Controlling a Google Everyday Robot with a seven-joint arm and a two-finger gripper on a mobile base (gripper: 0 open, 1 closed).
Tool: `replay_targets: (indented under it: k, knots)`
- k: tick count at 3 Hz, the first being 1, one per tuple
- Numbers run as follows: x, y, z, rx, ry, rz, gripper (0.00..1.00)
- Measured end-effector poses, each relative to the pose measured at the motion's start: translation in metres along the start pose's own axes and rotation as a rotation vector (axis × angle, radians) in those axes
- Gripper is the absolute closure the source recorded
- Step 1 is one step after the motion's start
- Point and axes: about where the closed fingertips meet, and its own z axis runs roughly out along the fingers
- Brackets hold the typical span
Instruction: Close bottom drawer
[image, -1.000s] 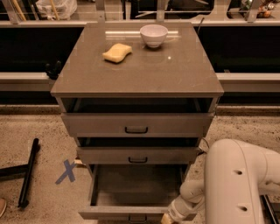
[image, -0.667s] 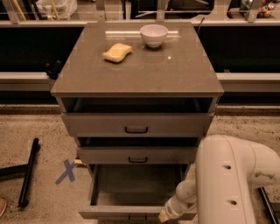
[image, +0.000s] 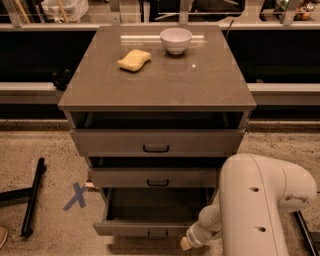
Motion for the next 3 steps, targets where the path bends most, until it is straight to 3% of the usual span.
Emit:
replay_targets:
  k: [1, 2, 3]
  knots:
    - [-0.011, -0.015, 0.017, 0.009, -0.014, 0.019, 1.0]
    - [-0.043, -0.042, 0.046, 0.027, -0.062, 0.044, 1.0]
    - [-0.043, -0.042, 0.047, 0.027, -0.062, 0.044, 1.0]
